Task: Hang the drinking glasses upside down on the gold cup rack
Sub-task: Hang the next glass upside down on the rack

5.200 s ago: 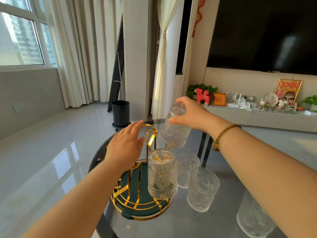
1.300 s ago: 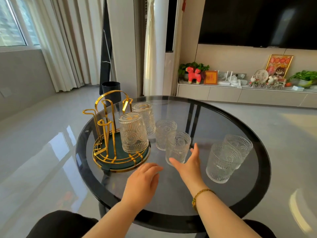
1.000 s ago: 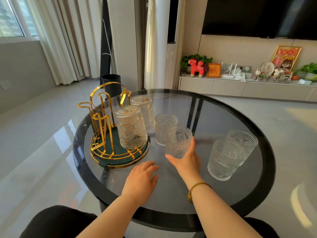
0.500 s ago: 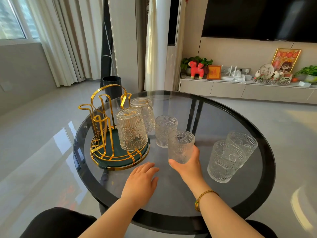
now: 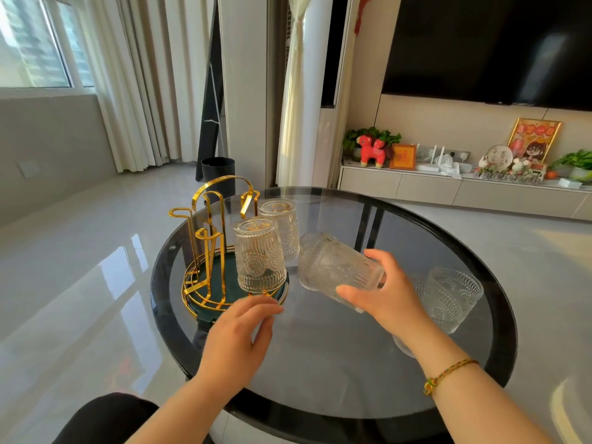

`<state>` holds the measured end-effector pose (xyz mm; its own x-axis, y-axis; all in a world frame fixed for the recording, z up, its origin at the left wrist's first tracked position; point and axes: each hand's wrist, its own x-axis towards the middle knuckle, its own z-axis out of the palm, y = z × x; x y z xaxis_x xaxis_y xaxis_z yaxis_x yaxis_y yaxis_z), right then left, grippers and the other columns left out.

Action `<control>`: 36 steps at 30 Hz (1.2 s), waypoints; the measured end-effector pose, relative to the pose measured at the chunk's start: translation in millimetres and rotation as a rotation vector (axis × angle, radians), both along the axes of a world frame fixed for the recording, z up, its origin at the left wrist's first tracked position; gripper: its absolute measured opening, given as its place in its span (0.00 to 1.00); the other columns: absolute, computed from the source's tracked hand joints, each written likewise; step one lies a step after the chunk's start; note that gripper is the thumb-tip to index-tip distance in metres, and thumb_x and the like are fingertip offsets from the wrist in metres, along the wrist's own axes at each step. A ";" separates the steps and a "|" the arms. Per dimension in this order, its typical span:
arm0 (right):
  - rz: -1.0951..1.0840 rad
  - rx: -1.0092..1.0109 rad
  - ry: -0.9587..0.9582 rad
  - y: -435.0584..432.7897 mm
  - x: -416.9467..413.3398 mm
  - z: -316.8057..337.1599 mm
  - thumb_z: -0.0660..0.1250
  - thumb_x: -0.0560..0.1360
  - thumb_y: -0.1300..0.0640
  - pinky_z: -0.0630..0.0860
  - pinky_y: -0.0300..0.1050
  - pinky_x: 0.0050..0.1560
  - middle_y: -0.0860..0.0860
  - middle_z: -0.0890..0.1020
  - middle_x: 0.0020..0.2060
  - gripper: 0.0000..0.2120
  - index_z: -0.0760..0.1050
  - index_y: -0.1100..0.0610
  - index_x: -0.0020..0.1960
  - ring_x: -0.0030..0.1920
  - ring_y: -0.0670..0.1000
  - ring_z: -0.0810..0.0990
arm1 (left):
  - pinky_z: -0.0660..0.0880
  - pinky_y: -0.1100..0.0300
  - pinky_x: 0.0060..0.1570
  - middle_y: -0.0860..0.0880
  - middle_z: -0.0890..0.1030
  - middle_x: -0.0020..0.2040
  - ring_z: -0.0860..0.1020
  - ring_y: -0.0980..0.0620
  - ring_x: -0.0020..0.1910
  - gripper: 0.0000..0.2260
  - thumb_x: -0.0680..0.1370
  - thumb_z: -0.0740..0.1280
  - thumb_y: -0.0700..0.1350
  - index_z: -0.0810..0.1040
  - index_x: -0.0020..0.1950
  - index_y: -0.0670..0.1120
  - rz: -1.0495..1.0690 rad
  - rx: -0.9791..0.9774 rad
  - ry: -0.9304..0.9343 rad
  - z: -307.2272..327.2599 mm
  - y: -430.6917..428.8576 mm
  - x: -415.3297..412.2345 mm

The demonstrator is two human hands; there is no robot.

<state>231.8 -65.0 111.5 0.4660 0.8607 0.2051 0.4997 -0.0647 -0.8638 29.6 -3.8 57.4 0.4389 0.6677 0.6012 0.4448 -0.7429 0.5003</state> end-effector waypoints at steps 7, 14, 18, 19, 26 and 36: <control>-0.006 0.008 -0.114 10.1 -1.7 35.5 0.74 0.61 0.50 0.63 0.30 0.37 0.45 0.69 0.53 0.32 0.63 0.50 0.60 0.51 0.46 0.69 | 0.71 0.54 0.47 0.40 0.82 0.46 0.77 0.46 0.47 0.10 0.70 0.61 0.38 0.80 0.46 0.40 0.097 0.109 -0.159 63.5 33.2 -15.0; 0.010 0.026 -0.183 38.7 -2.1 73.4 0.74 0.59 0.48 0.68 0.45 0.52 0.47 0.69 0.54 0.34 0.64 0.50 0.62 0.55 0.49 0.69 | 0.64 0.45 0.63 0.43 0.69 0.67 0.66 0.41 0.66 0.18 0.76 0.61 0.44 0.66 0.66 0.45 0.312 0.040 -0.043 92.9 92.7 -12.2; 0.025 0.022 -0.268 58.9 0.0 94.9 0.73 0.60 0.47 0.64 0.42 0.47 0.46 0.68 0.53 0.34 0.64 0.51 0.62 0.53 0.47 0.68 | 0.60 0.47 0.68 0.44 0.63 0.72 0.62 0.42 0.69 0.21 0.78 0.57 0.47 0.56 0.70 0.47 0.348 -0.046 0.075 96.3 123.2 -7.6; 0.028 0.027 -0.290 64.1 0.6 99.8 0.73 0.61 0.47 0.64 0.42 0.48 0.47 0.68 0.54 0.34 0.64 0.52 0.62 0.53 0.47 0.67 | 0.62 0.46 0.66 0.43 0.65 0.71 0.64 0.42 0.68 0.20 0.78 0.56 0.47 0.57 0.70 0.47 0.343 -0.054 0.092 96.1 127.8 -7.1; 0.067 0.085 -0.373 112.1 -1.2 132.4 0.72 0.63 0.47 0.65 0.43 0.51 0.51 0.70 0.62 0.32 0.64 0.53 0.63 0.55 0.46 0.66 | 0.75 0.48 0.49 0.42 0.74 0.63 0.76 0.39 0.54 0.18 0.78 0.55 0.38 0.64 0.67 0.50 0.322 -0.042 0.049 97.3 146.9 -11.1; 0.134 0.046 -0.451 199.3 -25.1 144.0 0.72 0.64 0.50 0.65 0.42 0.49 0.55 0.70 0.63 0.31 0.65 0.55 0.63 0.52 0.47 0.65 | 0.71 0.58 0.47 0.40 0.77 0.59 0.76 0.44 0.56 0.17 0.78 0.54 0.37 0.66 0.66 0.47 0.195 -0.125 -0.075 94.5 164.3 -28.9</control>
<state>206.7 134.3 255.5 0.2071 0.8923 0.4012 0.8273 0.0591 -0.5587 0.7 160.5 151.9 0.2513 0.8068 0.5348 0.5322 -0.5766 0.6199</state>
